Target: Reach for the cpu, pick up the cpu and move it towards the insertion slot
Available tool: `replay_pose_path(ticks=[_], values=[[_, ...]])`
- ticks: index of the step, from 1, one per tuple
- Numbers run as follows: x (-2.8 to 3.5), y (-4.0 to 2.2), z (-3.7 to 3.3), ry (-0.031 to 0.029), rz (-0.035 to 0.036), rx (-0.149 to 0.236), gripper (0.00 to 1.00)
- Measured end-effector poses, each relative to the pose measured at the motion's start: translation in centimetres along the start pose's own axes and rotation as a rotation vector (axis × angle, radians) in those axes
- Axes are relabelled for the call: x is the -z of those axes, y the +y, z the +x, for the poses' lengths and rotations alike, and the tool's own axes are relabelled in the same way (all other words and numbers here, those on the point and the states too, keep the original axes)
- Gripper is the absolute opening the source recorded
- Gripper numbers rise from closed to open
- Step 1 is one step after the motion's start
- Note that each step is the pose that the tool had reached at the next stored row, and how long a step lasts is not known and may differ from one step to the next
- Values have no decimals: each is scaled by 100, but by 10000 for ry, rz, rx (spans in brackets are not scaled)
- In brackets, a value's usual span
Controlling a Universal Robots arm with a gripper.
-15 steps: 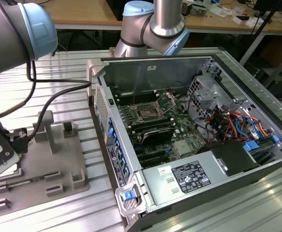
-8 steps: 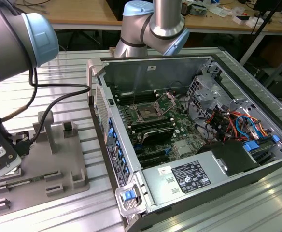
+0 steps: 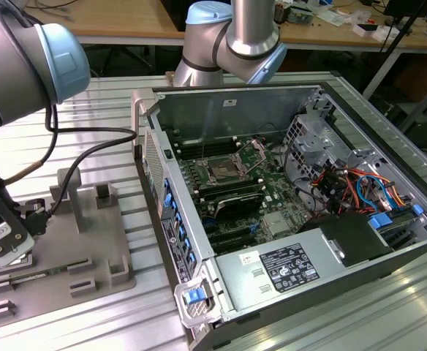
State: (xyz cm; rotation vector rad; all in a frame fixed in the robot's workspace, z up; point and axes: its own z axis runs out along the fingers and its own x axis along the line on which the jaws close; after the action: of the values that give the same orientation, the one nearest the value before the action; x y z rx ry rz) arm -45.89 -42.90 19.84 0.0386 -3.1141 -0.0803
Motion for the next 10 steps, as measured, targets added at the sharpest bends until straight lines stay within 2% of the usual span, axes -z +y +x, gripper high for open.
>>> replay_pose_path(ticks=[10], values=[[-55,6,-24,0,1,-11,68]])
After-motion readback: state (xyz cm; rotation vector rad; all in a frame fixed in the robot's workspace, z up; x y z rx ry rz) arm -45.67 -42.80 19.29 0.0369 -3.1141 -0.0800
